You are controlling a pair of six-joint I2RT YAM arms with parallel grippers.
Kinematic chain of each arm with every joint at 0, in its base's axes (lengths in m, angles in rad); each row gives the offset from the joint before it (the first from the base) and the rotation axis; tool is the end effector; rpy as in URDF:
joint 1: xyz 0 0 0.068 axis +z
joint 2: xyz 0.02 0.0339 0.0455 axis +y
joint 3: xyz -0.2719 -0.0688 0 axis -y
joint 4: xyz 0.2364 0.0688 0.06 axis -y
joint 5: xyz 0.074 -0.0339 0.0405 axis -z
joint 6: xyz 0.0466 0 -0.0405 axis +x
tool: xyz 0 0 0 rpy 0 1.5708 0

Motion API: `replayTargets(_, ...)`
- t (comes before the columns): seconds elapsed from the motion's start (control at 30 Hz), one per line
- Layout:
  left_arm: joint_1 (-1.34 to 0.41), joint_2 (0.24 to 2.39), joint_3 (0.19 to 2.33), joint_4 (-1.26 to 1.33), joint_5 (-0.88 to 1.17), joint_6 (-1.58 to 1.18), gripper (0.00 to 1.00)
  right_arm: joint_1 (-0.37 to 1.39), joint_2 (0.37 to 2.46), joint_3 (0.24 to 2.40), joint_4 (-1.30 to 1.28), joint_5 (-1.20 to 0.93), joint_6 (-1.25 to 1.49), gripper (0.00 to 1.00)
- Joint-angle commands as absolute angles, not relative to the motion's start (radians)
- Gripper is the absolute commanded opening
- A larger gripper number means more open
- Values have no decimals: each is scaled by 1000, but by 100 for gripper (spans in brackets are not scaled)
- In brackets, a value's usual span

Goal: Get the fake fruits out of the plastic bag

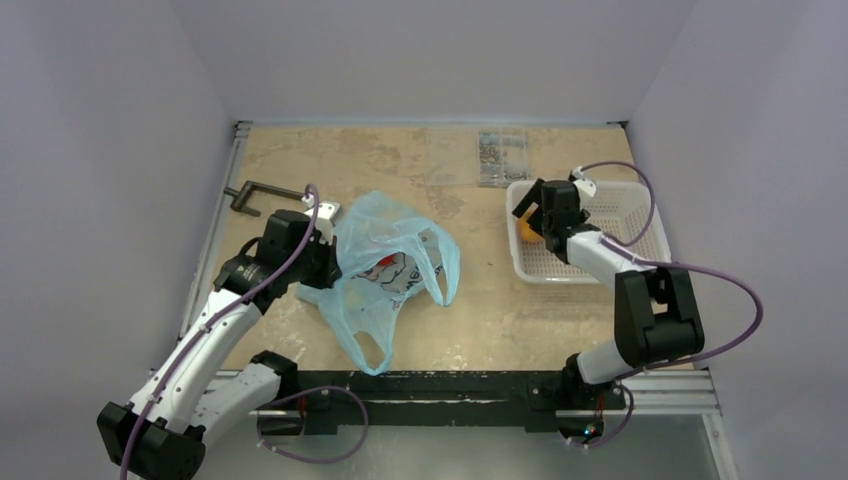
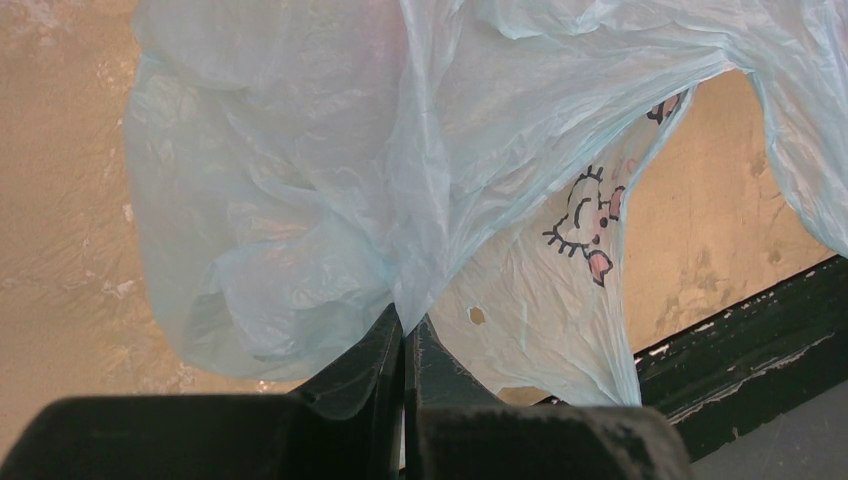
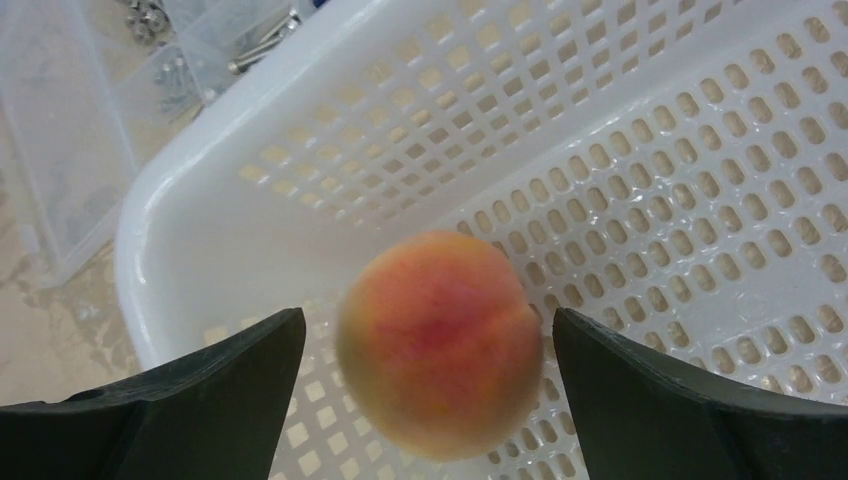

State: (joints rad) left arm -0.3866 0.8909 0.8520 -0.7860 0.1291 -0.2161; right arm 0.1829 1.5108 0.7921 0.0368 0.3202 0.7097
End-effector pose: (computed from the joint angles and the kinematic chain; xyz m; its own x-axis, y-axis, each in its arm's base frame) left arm 0.1544 -0.0693 0.2874 -0.7620 0.0806 -0.6426 0.2984 0.9243 -0.2379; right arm 0.3104 0.0425 0.1999 -0.4260 0.5502 -0.7182 0.4552 0.8164 0.3554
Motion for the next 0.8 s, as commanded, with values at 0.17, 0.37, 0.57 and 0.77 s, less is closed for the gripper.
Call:
replayTargets(0.17,-386,877,864,-776,137,-201,0,179,1330,788,62,293,639,99)
replayTargets(0.37,-386,874,864,-773,143,-199,0,290,1187,799,69,275,481,99)
replayTargets(0.57,-386,884,865,-774,146,-199,0,602,1136,857,100,270,350,99)
replayTargets(0.77,-386,879,864,-775,138,-201,0,834,1115,839,232,132,367,95)
